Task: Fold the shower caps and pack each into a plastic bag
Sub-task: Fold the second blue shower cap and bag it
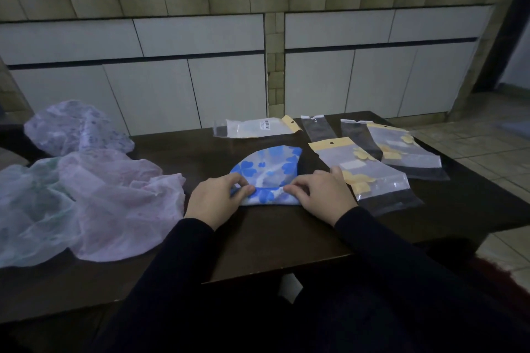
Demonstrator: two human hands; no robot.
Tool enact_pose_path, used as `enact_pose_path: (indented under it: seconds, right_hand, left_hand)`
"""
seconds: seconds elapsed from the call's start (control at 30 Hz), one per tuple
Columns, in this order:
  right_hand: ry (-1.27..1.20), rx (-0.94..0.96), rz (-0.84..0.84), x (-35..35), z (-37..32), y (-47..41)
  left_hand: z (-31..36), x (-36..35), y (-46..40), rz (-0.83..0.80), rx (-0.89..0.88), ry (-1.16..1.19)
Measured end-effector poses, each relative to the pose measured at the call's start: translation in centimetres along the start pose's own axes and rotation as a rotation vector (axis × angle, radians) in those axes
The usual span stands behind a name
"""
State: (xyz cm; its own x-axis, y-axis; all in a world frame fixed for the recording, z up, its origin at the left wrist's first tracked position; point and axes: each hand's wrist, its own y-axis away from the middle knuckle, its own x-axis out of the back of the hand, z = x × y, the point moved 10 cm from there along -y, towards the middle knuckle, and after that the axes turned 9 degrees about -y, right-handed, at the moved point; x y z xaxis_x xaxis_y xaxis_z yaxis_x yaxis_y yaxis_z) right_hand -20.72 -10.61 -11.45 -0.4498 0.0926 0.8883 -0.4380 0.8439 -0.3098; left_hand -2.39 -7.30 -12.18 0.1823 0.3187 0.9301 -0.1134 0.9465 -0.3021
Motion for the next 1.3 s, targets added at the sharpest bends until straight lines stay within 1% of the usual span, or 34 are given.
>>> enact_pose_path:
  seconds: [0.23, 0.3, 0.37, 0.4, 0.47, 0.5, 0.6, 0.67, 0.73, 0.83, 0.9, 1.13, 1.3]
  right_hand:
    - [0.066, 0.006, 0.059, 0.6, 0.0, 0.0]
    - [0.055, 0.014, 0.083, 0.8, 0.0, 0.0]
    - [0.025, 0.075, 0.117, 1.1, -0.8, 0.1]
    - [0.011, 0.149, 0.112, 1.0, -1.6, 0.2]
    - [-0.028, 0.304, 0.029, -0.2, -3.2, 0.6]
    - [-0.067, 0.326, -0.021, -0.6, -3.5, 0.7]
    - [-0.205, 0.226, -0.086, -0.9, -2.8, 0.5]
    - [-0.228, 0.17, -0.124, -1.3, -2.4, 0.4]
    - [-0.217, 0.168, -0.108, -1.1, -2.4, 0.5]
    - [-0.128, 0.169, -0.054, -0.6, -2.9, 0.5]
    - [-0.066, 0.134, -0.055, -0.7, -2.8, 0.2]
    - [-0.018, 0.091, -0.062, -0.9, -1.9, 0.1]
    - [0.028, 0.109, -0.064, -1.0, -2.0, 0.4]
  left_hand:
    - [0.4, 0.2, 0.1, 0.029, -0.01, -0.019]
    - [0.7, 0.4, 0.3, 0.063, -0.032, 0.007]
    - [1.9, 1.2, 0.5, 0.156, -0.137, 0.012]
    - [2.8, 1.3, 0.6, 0.184, -0.215, 0.014]
    - [4.2, 0.8, 0.7, 0.174, -0.357, 0.038]
    - [4.3, 0.5, 0.7, 0.143, -0.373, 0.07]
    - [3.0, -0.3, 0.4, 0.043, -0.267, 0.222]
    - [2.4, -0.8, 0.3, -0.018, -0.195, 0.311]
    - [2.2, -1.0, 0.2, -0.045, -0.158, 0.337]
    - [1.9, -1.2, 0.1, -0.045, -0.153, 0.253]
    - [1.7, -1.0, 0.0, -0.028, -0.151, 0.236]
    - [0.9, -1.1, -0.6, -0.023, -0.116, 0.261]
    - [1.3, -0.9, -0.2, -0.03, -0.132, 0.13]
